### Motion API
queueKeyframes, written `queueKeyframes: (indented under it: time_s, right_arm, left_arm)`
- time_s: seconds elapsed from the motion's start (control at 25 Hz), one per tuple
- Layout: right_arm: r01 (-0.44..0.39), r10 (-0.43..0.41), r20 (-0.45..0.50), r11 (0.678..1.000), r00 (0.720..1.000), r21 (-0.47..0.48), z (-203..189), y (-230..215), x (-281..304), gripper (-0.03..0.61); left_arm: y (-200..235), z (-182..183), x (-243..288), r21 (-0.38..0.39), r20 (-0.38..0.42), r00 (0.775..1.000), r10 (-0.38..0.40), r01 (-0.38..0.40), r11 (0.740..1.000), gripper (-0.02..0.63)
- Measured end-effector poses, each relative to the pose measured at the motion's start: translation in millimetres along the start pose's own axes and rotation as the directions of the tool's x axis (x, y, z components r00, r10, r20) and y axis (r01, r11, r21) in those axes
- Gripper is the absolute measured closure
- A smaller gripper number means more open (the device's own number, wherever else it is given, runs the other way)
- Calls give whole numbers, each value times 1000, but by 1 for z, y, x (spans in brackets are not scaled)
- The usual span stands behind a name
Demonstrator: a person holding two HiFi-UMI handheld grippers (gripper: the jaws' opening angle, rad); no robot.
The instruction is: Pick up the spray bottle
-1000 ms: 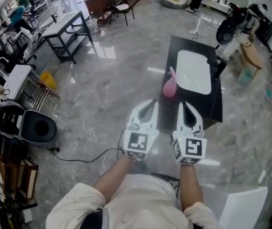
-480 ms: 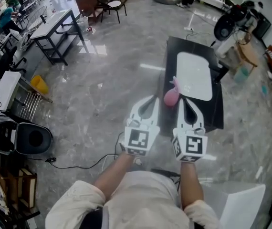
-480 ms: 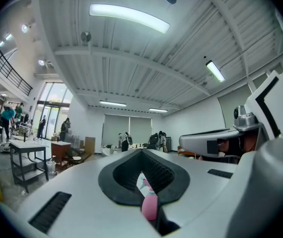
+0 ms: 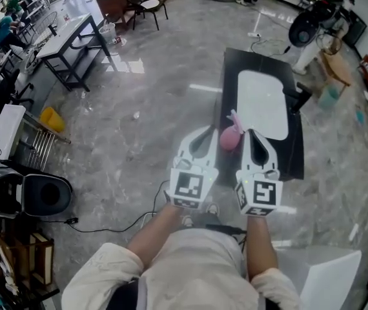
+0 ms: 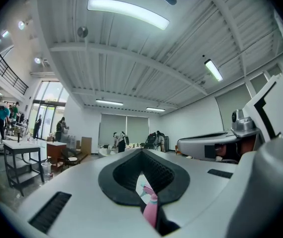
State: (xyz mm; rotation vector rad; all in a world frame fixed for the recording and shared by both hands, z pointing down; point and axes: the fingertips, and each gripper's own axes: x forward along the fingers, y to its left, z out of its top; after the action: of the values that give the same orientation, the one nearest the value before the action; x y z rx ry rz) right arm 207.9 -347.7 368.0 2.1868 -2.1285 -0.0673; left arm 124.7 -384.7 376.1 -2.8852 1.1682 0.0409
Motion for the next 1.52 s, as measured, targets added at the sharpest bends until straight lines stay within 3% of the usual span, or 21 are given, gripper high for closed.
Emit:
queueKeyframes:
  time_s: [0.52, 1.04, 1.36, 1.52]
  right_arm:
    - [-44, 44, 5, 999, 999, 11, -11, -44, 37, 572]
    - [-133, 134, -90, 991, 987, 11, -63, -44, 64, 571]
    - [-165, 162, -178, 986, 971, -6, -93, -37, 79, 489]
    - [-210, 207, -242, 978, 948, 15, -120, -30, 85, 439]
  left_arm:
    - [-6, -8, 54, 13, -15, 999, 40, -39, 999, 612]
    - [-5, -20, 68, 24, -39, 994, 102, -102, 995, 612]
    - [1, -25, 70, 32, -53, 990, 129, -127, 991, 612]
    - [5, -26, 71, 40, -59, 988, 142, -139, 989, 612]
